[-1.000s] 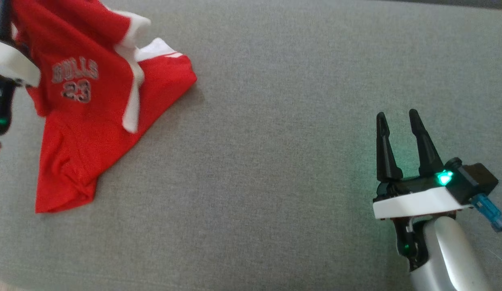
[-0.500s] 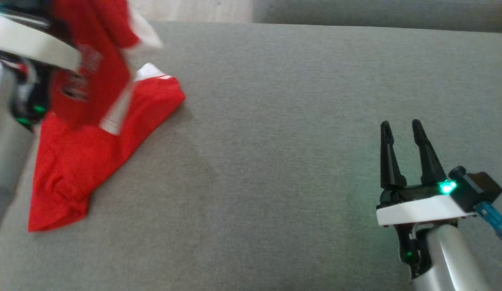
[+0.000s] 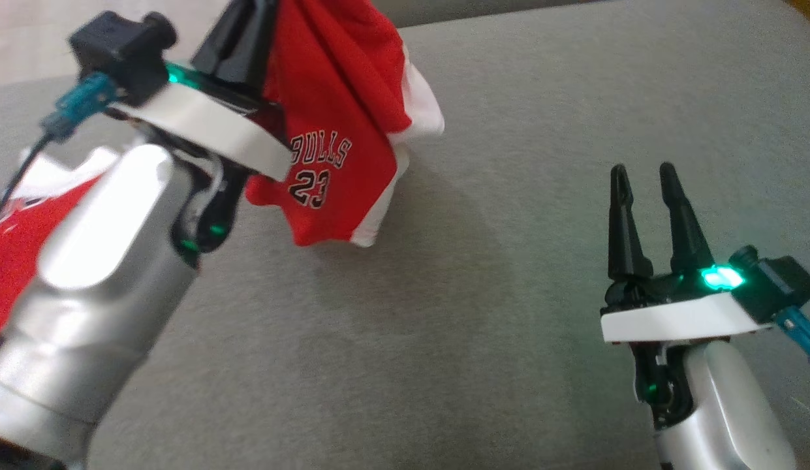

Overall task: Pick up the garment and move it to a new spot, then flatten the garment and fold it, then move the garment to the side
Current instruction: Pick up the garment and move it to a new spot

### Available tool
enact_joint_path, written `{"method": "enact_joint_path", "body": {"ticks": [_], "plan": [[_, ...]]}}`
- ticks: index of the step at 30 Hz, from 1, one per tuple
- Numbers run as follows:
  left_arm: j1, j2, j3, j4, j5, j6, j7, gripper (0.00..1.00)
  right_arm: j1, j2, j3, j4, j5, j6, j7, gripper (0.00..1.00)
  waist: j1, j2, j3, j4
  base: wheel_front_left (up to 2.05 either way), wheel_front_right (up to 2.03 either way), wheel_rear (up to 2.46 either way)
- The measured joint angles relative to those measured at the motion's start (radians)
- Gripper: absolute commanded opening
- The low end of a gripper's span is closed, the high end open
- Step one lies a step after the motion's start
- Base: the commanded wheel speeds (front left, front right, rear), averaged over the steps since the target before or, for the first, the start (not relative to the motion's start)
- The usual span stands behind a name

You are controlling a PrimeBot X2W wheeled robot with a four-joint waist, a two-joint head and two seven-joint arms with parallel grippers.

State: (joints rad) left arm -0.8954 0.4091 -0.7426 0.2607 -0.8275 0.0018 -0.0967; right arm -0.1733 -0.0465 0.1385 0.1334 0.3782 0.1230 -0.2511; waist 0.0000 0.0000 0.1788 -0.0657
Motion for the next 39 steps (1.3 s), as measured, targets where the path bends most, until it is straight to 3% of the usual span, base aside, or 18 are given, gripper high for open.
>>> {"method": "enact_joint_path", "body": {"ticks": [3, 4, 5, 9, 15, 19, 25, 31, 39], "plan": [[-0.001, -0.045, -0.008, 0.026, -0.001, 0.008, 0.000, 0.00, -0.014, 0.000, 0.002, -0.019, 0.011, 0.000, 0.000, 1.00, 0.0000, 0.0000, 0.016, -0.054, 0.00, 0.00, 0.00], [-0.002, -0.060, -0.011, 0.042, -0.005, 0.008, 0.002, 0.71, -0.017, 0.000, 0.001, -0.022, 0.014, 0.000, 0.000, 1.00, 0.0000, 0.0000, 0.022, -0.070, 0.00, 0.00, 0.00], [-0.002, -0.072, -0.015, 0.058, -0.006, 0.007, -0.001, 1.00, -0.019, 0.000, 0.001, -0.025, 0.018, 0.000, 0.000, 1.00, 0.0001, 0.0000, 0.028, -0.084, 0.00, 0.00, 0.00], [-0.022, -0.083, -0.005, 0.157, 0.019, 0.009, -0.076, 1.00, -0.019, 0.000, -0.007, -0.029, 0.020, 0.000, 0.000, 1.00, 0.0002, 0.0000, 0.057, -0.124, 0.00, 0.00, 0.00], [-0.027, -0.062, 0.058, 0.209, 0.025, 0.012, -0.141, 1.00, -0.018, 0.000, -0.031, -0.030, 0.009, 0.000, 0.000, 1.00, 0.0001, 0.0000, 0.051, -0.091, 0.00, 0.00, 0.00], [0.072, -0.019, 0.127, 0.186, 0.061, 0.007, -0.156, 1.00, -0.014, 0.000, -0.059, -0.022, -0.032, 0.000, 0.000, 1.00, 0.0001, 0.0000, 0.026, -0.022, 0.00, 0.00, 0.00], [0.305, -0.019, 0.234, 0.057, 0.147, 0.006, -0.160, 1.00, 0.033, 0.000, -0.092, -0.011, -0.081, 0.000, 0.000, 1.00, -0.0001, 0.0000, -0.007, 0.062, 0.00, 0.00, 0.00], [0.585, -0.077, 0.300, -0.062, 0.277, -0.001, -0.160, 1.00, 0.094, 0.001, -0.111, 0.021, -0.118, 0.000, 0.000, 1.00, -0.0002, 0.0000, -0.062, 0.147, 0.00, 0.00, 0.00], [0.790, -0.199, 0.443, -0.147, 0.407, 0.010, -0.160, 1.00, 0.120, 0.001, -0.104, 0.024, -0.125, 0.000, 0.000, 1.00, -0.0003, 0.0000, -0.113, 0.173, 0.00, 0.00, 0.00]]}}
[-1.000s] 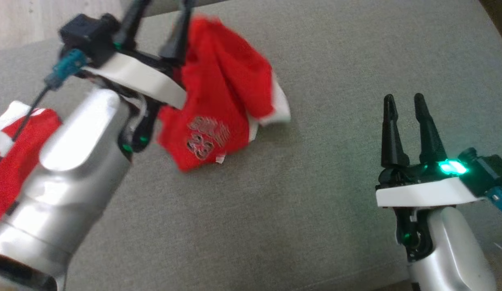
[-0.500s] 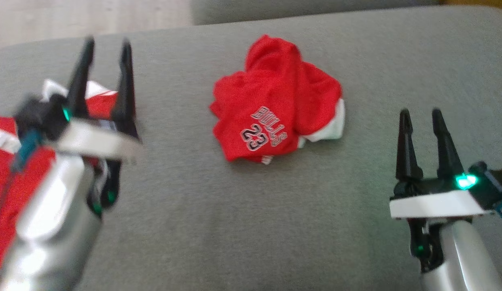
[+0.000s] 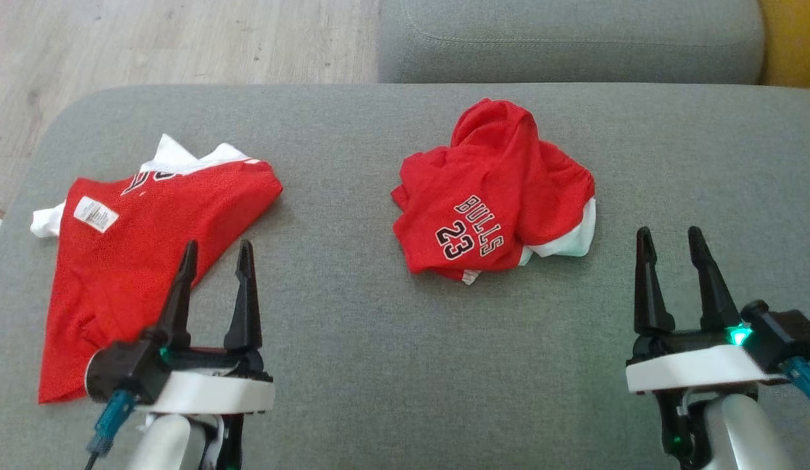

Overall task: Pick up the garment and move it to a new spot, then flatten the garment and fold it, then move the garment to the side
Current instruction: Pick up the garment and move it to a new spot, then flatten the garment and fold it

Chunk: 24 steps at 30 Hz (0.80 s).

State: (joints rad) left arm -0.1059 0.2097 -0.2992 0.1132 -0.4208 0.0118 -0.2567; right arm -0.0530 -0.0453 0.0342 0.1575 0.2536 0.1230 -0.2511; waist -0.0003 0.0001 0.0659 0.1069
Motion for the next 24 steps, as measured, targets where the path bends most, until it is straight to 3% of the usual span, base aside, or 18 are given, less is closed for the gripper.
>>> {"method": "enact_joint_path", "body": {"ticks": [12, 24], "plan": [[0.006, -0.094, 0.111, 0.011, 0.103, -0.101, 0.000, 1.00, -0.018, 0.000, 0.066, 0.008, -0.065, 0.000, 0.000, 1.00, 0.0003, 0.0000, 0.030, 0.023, 0.00, 0.00, 0.00], [-0.068, -0.143, 0.124, 0.053, 0.132, -0.136, 0.000, 1.00, -0.269, -0.004, 0.286, 0.347, -0.187, 0.000, 0.029, 1.00, 0.0004, 0.0000, 0.100, 0.111, 0.00, 0.00, 0.00]]}}
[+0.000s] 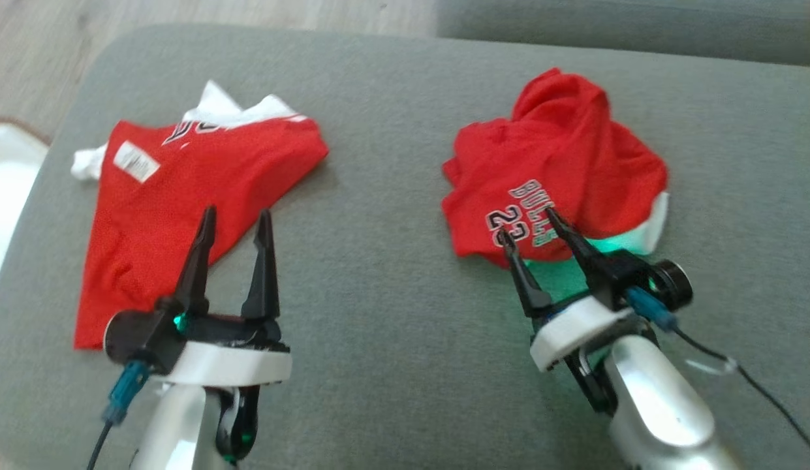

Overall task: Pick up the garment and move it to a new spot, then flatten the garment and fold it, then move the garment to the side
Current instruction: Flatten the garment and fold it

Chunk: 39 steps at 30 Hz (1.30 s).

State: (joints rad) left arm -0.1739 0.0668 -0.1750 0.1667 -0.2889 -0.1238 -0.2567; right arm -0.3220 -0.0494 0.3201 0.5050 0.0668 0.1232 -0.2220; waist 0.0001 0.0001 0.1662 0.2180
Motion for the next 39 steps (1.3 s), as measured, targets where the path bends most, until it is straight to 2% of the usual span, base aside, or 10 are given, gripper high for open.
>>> {"method": "enact_joint_path", "body": {"ticks": [9, 14, 15, 16, 21, 27, 34, 36, 39], "plan": [[-0.011, -0.016, -0.017, 0.025, -0.005, -0.001, 0.000, 1.00, -0.132, -0.008, 0.020, 0.254, -0.118, 0.000, 0.105, 1.00, 0.0001, 0.0000, 0.055, 0.091, 0.00, 0.00, 0.00], [-0.016, -0.018, -0.018, 0.026, -0.012, -0.001, 0.000, 1.00, -0.187, -0.009, -0.002, 0.314, -0.193, 0.000, 0.118, 1.00, 0.0000, 0.0000, 0.067, 0.125, 0.00, 0.00, 0.00], [-0.018, -0.018, -0.018, 0.026, -0.013, -0.001, 0.000, 1.00, -0.200, -0.008, -0.013, 0.325, -0.209, 0.001, 0.124, 0.45, 0.0000, 0.0000, 0.068, 0.130, 0.00, 0.00, 0.00], [-0.021, -0.018, -0.018, 0.027, -0.018, -0.001, 0.000, 1.00, -0.209, -0.007, -0.024, 0.335, -0.219, 0.001, 0.127, 0.00, 0.0000, 0.0000, 0.068, 0.135, 0.00, 0.00, 0.00], [-0.024, -0.019, -0.015, 0.031, -0.020, -0.001, 0.000, 1.00, -0.211, -0.007, -0.027, 0.363, -0.214, 0.001, 0.112, 0.00, 0.0000, 0.0000, 0.049, 0.129, 0.00, 0.00, 0.00], [-0.019, -0.021, -0.005, 0.030, -0.020, -0.002, 0.000, 1.00, -0.196, -0.011, -0.022, 0.331, -0.122, 0.001, 0.028, 0.00, -0.0001, 0.0000, 0.012, 0.094, 0.00, 0.00, 0.00], [0.027, -0.021, 0.022, 0.030, -0.020, -0.008, 0.000, 1.00, -0.201, -0.012, 0.071, 0.182, 0.096, 0.001, -0.019, 0.00, -0.0001, 0.0000, -0.049, 0.051, 0.00, 0.00, 0.00], [0.043, -0.021, 0.024, 0.029, -0.020, -0.008, 0.000, 1.00, -0.228, -0.011, 0.105, 0.088, 0.216, 0.001, -0.027, 0.00, -0.0002, 0.0000, -0.074, 0.040, 0.00, 0.00, 0.00], [0.060, -0.021, 0.037, 0.024, -0.020, -0.008, 0.000, 1.00, -0.303, -0.012, 0.082, -0.038, 0.313, 0.001, -0.028, 0.00, -0.0002, 0.0000, -0.094, 0.031, 0.00, 0.00, 0.00]]}}
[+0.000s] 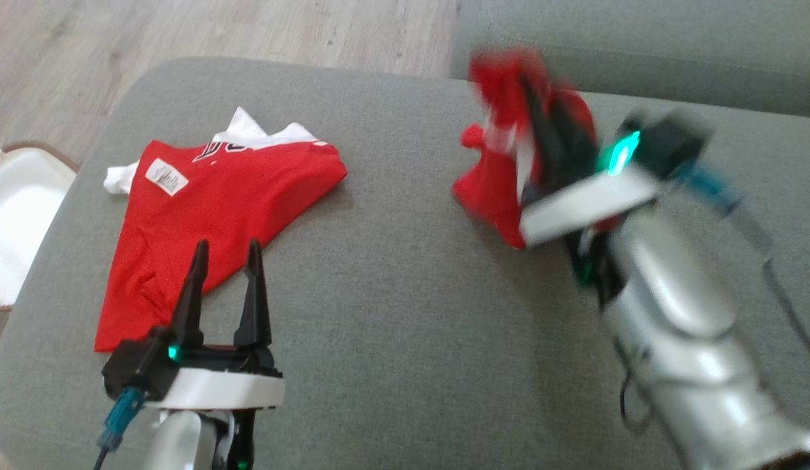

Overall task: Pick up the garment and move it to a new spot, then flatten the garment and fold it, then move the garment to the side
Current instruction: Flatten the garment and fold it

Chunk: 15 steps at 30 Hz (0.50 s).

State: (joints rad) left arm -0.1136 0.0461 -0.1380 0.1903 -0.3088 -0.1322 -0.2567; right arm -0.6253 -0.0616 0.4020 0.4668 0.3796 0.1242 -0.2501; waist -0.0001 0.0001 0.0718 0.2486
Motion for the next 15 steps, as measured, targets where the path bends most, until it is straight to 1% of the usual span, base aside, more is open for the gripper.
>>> {"method": "enact_joint_path", "body": {"ticks": [3, 5, 6, 8, 11, 13, 15], "plan": [[0.016, 0.001, 0.012, -0.004, 0.000, 0.000, 0.000, 1.00, -0.089, 0.000, -0.063, -0.102, 0.064, 0.000, -0.001, 0.00, 0.0000, 0.0000, -0.008, -0.012, 0.00, 0.00, 0.00], [0.022, 0.000, 0.016, -0.007, 0.000, 0.000, 0.000, 1.00, -0.124, 0.001, -0.139, -0.135, 0.096, 0.000, -0.002, 0.00, 0.0000, 0.0000, -0.009, -0.022, 0.00, 0.00, 0.00], [0.022, 0.000, 0.020, -0.011, 0.000, 0.000, 0.000, 1.00, -0.130, 0.000, -0.180, -0.129, 0.105, 0.000, -0.006, 0.00, 0.0000, 0.0000, -0.009, -0.027, 0.00, 0.00, 0.00], [0.023, 0.000, 0.030, -0.017, -0.001, 0.000, 0.000, 1.00, -0.123, -0.001, -0.255, -0.078, 0.097, 0.000, -0.007, 0.00, 0.0000, 0.0000, -0.010, -0.038, 0.00, 0.00, 0.00], [0.023, 0.001, 0.040, -0.023, -0.001, 0.001, 0.000, 1.00, -0.085, 0.000, -0.363, 0.062, 0.034, 0.000, -0.006, 0.00, 0.0001, 0.0000, -0.007, -0.058, 0.00, 0.00, 0.00], [0.023, 0.000, 0.039, -0.027, -0.001, 0.001, 0.000, 1.00, -0.035, 0.001, -0.464, 0.171, -0.057, 0.000, 0.005, 0.00, 0.0001, 0.0000, -0.004, -0.072, 0.00, 0.00, 0.00], [0.023, 0.000, 0.039, -0.028, -0.002, 0.001, 0.000, 1.00, 0.024, 0.002, -0.617, 0.268, -0.165, 0.000, 0.023, 0.00, 0.0002, 0.0000, 0.001, -0.084, 0.00, 0.00, 0.00]]}}
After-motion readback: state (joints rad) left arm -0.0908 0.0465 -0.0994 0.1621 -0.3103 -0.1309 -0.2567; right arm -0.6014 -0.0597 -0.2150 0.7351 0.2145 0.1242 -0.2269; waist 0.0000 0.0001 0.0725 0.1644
